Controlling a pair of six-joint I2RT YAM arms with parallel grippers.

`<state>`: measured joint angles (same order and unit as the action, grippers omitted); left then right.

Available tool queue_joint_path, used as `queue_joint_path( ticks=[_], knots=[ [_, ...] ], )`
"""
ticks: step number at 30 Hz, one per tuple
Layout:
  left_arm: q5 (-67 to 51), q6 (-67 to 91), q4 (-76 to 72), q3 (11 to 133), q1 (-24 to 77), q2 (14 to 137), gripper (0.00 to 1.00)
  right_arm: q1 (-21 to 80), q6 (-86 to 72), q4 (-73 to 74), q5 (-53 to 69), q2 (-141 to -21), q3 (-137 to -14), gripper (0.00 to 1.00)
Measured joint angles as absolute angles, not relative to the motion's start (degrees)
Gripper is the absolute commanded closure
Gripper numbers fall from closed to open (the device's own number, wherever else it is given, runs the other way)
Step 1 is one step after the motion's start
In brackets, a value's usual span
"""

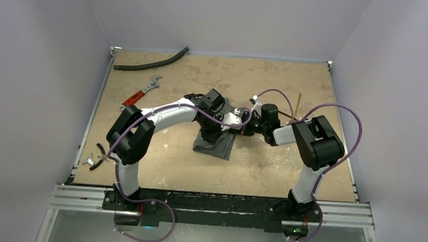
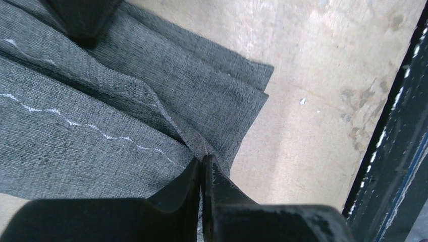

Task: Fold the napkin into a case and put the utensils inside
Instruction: Smooth out the 2/3-rectangle-folded napkin at the center of the board.

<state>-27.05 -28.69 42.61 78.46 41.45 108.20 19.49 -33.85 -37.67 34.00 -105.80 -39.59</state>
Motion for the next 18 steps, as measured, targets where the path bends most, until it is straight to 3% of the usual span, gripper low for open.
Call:
queue_joint_path(
  ticks=[13,18],
  knots=[
    [-21.7,-33.9,40.0,72.8,43.6,108.5,1.0,19.5,-33.8,-36.3,34.1,-105.0,-39.4,1.0],
    [-20.7,-34.5,38.6,71.6,43.7,108.0,1.0,19.4,-31.0,-28.9,35.6,-101.6,-39.8,1.0]
  ],
)
